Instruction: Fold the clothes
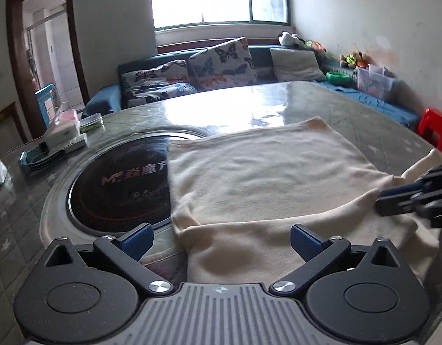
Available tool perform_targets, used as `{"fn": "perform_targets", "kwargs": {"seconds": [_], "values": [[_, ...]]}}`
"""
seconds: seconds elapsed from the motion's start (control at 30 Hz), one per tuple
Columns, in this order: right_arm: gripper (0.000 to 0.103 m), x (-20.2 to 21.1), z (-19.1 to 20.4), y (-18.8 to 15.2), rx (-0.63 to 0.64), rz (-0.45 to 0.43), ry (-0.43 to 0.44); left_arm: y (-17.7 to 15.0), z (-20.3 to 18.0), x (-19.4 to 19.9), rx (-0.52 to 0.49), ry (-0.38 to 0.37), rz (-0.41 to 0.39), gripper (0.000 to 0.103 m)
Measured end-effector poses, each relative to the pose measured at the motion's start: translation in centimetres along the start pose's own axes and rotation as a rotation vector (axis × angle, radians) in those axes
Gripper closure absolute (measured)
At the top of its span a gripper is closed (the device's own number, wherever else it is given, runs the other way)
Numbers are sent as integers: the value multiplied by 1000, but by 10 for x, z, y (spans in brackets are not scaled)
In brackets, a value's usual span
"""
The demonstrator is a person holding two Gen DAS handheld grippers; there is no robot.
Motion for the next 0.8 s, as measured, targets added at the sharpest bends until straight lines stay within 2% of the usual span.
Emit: {"fn": "perform_targets", "kwargs": {"seconds": [0.17, 0.23, 0.3, 0.37, 0.4, 0.43, 0.57, 0.8], "values": [[86, 9, 1, -9, -9, 2, 5, -7, -5, -16, -19, 18, 46, 0], [86, 4, -2, -16, -22, 24, -8, -9, -5, -15, -19, 21, 45, 0], [86, 9, -5, -18, -47, 2, -9, -7, -6, -12, -24, 25, 40, 0], [74, 19, -8, -18, -64, -27, -17, -5, -6, -8, -29, 25, 27, 0], [65, 26, -11, -18, -75, -51, -30, -4, -7, -6, -29, 24, 21, 0], [65, 33, -15, -18, -87, -73, -47, -3, -7, -4, -29, 22, 14, 0], [62, 55, -40, -27, -153, -114, -152, -1, -13, 2, -19, -2, 1, 0], [57, 89, -109, -53, -347, -182, -435, -1, -25, 7, -41, -18, -10, 0]]}}
Point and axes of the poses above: each gripper's, at about its wrist camera, not at the fingertips, and x roughly against the way its jaws point, z to its left, y to its top, the point moved 1 cm from there along -x, roughly the way its jaws point, and after that the axes turned 3 degrees about y, right-handed, at the moved point
